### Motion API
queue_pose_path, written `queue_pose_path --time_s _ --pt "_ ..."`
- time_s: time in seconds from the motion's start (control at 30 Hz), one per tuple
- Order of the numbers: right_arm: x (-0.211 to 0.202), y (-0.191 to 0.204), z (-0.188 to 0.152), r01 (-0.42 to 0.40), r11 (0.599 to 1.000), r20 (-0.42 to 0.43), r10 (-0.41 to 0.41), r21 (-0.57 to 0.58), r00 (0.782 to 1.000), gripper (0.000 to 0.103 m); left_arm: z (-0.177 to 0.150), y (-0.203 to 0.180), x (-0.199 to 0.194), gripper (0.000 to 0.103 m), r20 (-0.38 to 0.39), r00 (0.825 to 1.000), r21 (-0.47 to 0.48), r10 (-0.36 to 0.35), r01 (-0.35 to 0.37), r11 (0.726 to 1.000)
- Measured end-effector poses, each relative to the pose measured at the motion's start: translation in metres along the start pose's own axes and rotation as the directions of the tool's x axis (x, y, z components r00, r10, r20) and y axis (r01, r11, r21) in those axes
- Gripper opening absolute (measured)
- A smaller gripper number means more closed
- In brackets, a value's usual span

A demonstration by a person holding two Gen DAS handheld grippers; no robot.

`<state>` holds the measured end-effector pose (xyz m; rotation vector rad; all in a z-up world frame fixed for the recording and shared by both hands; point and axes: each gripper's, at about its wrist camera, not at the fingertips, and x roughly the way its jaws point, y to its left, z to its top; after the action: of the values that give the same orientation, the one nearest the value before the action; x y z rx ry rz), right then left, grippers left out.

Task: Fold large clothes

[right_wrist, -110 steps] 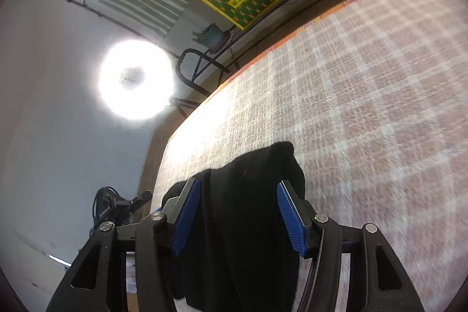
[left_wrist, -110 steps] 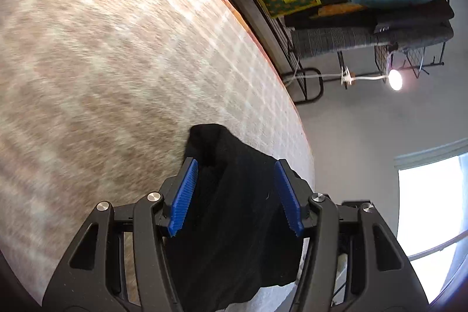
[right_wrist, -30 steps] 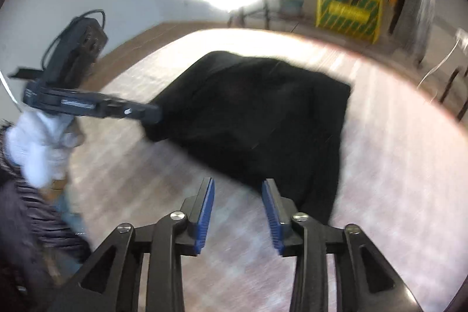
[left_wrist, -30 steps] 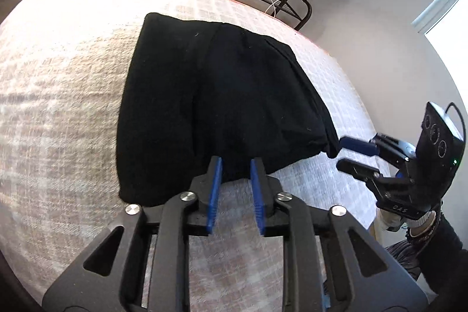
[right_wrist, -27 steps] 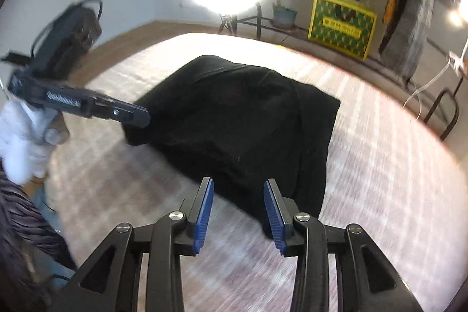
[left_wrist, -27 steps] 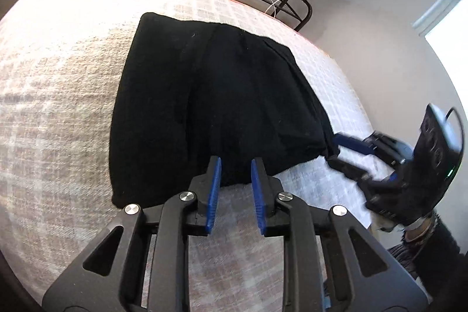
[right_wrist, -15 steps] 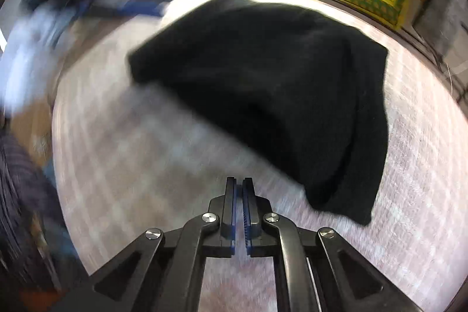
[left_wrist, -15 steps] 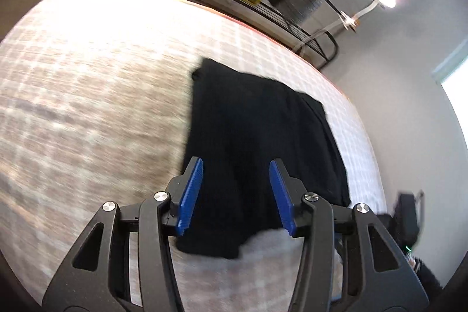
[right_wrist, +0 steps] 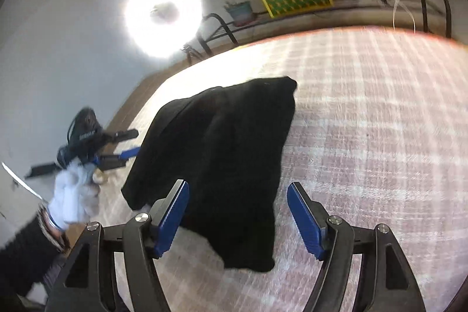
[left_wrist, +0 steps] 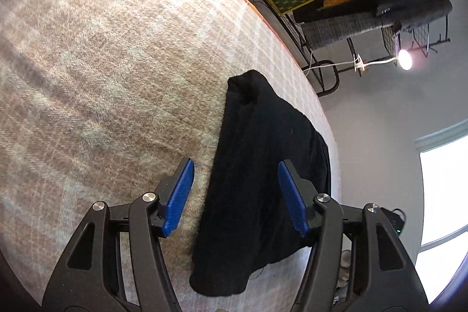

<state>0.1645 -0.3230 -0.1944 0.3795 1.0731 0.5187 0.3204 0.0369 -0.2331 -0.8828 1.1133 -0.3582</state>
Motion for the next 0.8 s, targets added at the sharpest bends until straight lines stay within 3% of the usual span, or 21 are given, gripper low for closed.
queue_pose_path --time_s 0.13,0.3,0.47,0.8 --pt "0.006 -0.013 0.007 -0.032 0.997 -0.001 0.032 0.073 0.999 0.073 0.003 0.006 0.01 0.061 -0.012 1.0 -0.037 -0.028 0.028 0.999" --pt "0.018 -0.027 0.018 -0.046 0.985 0.005 0.046 0.167 0.999 0.068 0.003 0.0 0.023 0.061 -0.033 0.999 -0.014 -0.021 0.021 1.0" --pt "0.03 -0.04 0.023 -0.058 0.97 0.013 0.057 0.235 0.998 0.067 0.0 -0.01 0.034 0.061 -0.029 0.999 0.037 0.041 -0.04 0.999" --pt "0.052 -0.035 0.019 -0.065 0.978 -0.038 0.074 0.198 0.997 0.053 -0.007 -0.036 0.048 0.061 0.013 0.982 0.195 0.187 -0.185 0.963"
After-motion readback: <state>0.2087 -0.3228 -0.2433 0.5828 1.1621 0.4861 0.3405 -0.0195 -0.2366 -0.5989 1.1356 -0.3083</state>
